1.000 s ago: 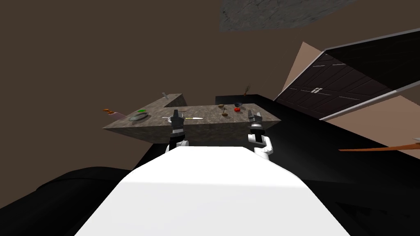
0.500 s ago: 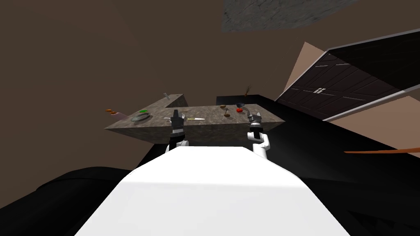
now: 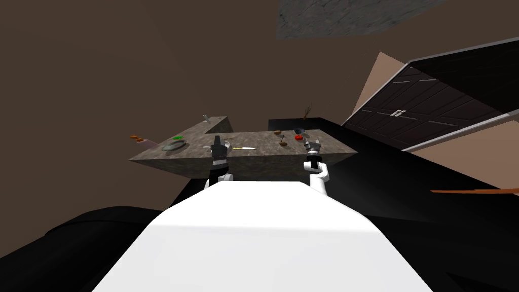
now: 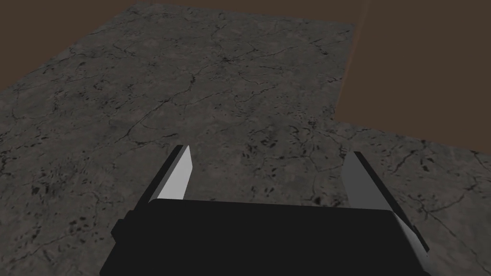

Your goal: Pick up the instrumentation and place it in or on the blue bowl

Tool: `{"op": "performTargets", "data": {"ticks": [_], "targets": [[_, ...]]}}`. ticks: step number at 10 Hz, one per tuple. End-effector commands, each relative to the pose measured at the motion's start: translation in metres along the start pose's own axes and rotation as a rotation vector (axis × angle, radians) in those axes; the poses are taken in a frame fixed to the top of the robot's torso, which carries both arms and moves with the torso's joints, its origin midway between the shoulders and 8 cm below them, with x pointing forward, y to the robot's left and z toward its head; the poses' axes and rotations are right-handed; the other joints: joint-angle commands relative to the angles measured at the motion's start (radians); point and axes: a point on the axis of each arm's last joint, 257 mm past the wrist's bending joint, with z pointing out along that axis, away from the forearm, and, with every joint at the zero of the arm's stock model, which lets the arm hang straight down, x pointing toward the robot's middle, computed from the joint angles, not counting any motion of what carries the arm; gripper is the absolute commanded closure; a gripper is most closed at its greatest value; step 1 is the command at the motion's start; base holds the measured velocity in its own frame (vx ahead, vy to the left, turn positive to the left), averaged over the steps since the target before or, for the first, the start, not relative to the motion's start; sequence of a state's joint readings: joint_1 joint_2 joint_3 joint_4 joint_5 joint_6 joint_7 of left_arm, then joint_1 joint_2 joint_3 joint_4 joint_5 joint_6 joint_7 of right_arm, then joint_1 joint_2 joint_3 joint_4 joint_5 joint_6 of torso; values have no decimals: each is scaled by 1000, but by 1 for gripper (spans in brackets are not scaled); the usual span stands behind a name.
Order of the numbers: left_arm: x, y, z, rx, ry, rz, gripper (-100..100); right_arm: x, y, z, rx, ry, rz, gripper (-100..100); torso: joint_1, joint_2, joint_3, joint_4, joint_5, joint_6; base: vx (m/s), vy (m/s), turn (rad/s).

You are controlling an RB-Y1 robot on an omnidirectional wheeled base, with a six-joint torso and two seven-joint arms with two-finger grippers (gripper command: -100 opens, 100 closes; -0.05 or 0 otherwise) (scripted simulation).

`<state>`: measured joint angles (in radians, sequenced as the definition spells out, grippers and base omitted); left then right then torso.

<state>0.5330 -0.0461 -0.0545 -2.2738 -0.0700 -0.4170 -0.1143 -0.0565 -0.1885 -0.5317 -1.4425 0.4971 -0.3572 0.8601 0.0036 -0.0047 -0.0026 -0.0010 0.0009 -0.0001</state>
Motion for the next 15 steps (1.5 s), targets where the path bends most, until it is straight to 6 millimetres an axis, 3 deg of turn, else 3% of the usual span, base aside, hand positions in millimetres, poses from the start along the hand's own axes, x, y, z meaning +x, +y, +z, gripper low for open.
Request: {"op": "performTargets", "data": {"ticks": [1,6,12,13,14,15], "targets": [[0,0,0,0,0,0,0,15,-1,6,15,33,-46,-100,0,0,0,0,0,0,70,88,19],[0,0,0,0,0,0,0,71,23,17,35,149,-115,-100,0,-4,-2,-1,0,0,111,72,16],[0,0,0,0,0,0,0,143,96,-8,16,297,-49,-100,0,-3,-2,-1,0,0,105,41,1],[0,0,0,0,0,0,0,150,103,-13,14,313,-37,-100,-1,-2,-1,-1,0,0,1,-11,32],[0,0,0,0,0,0,0,145,97,-11,15,301,-45,-100,-3,3,1,0,-1,0,0,0,0],[0,0,0,0,0,0,0,146,98,-11,15,304,-44,0,-4,4,2,1,0,1,0,0,0]]}}
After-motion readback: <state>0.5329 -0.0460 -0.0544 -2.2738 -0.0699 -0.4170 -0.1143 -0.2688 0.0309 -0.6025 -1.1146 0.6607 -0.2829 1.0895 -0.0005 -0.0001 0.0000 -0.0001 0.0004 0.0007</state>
